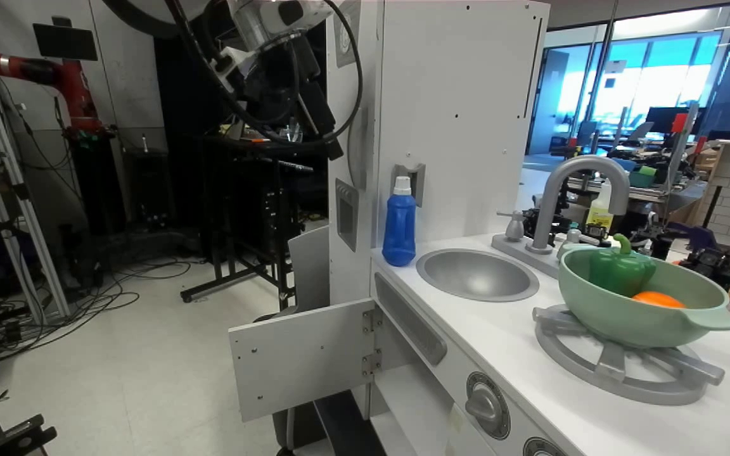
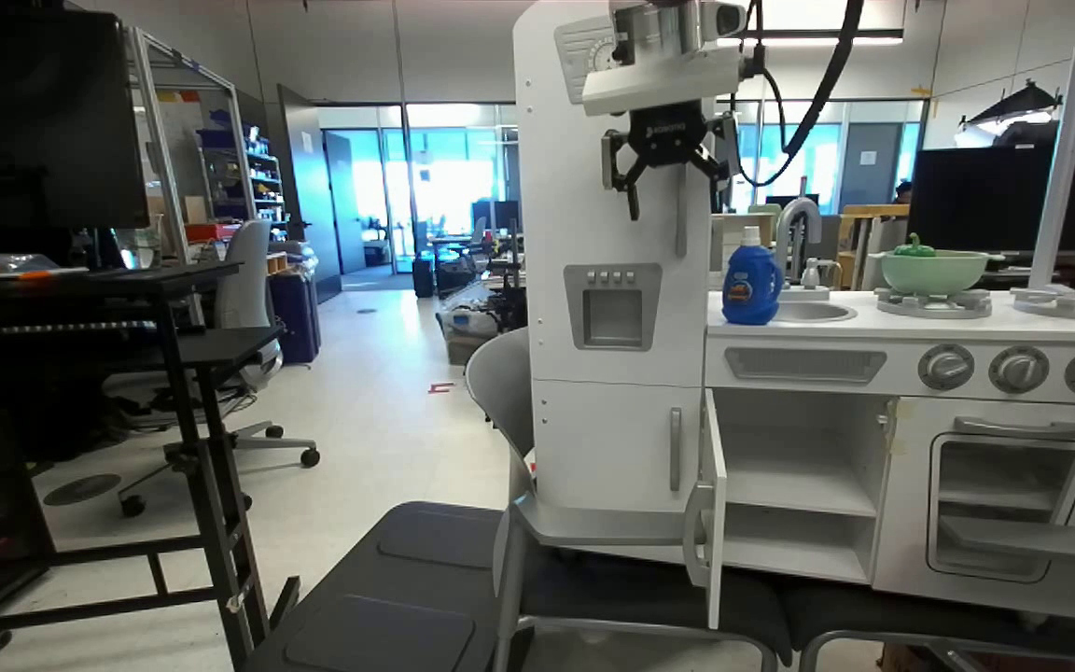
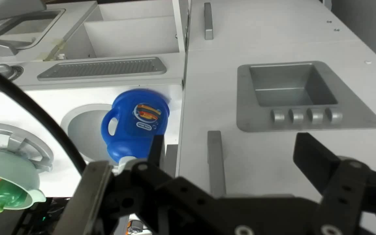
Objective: Open top cabinet door then put the blue container and the green pepper in the bottom compartment of the top cabinet respectively
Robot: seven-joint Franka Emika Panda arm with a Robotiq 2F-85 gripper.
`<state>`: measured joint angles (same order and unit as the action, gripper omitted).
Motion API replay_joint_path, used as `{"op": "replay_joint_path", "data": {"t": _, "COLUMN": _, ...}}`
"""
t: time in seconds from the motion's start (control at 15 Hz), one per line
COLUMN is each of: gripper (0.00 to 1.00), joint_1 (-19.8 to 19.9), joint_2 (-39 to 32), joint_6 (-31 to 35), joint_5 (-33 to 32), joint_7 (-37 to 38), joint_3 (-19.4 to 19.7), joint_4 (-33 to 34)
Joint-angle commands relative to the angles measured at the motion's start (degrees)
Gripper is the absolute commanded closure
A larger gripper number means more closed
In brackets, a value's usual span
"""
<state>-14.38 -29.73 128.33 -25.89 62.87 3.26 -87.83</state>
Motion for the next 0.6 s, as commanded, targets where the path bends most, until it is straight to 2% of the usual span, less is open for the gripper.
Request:
{"op": "replay_joint_path", "data": {"t": 0.0, "gripper": 0.0, "joint_1": -1.9, "joint_2": -4.15, "joint_6": 0.34, "joint_5": -2.55, "joint_7": 3.06, "joint_3": 2.66, "joint_4": 5.54}}
{"op": "replay_joint_path", "data": {"t": 0.53, "gripper": 0.0, "joint_1": -4.18, "joint_2": -8.37, "joint_6": -2.14, "joint_5": -3.61, "joint_7": 2.37, "joint_3": 4.14, "joint_4": 10.83}}
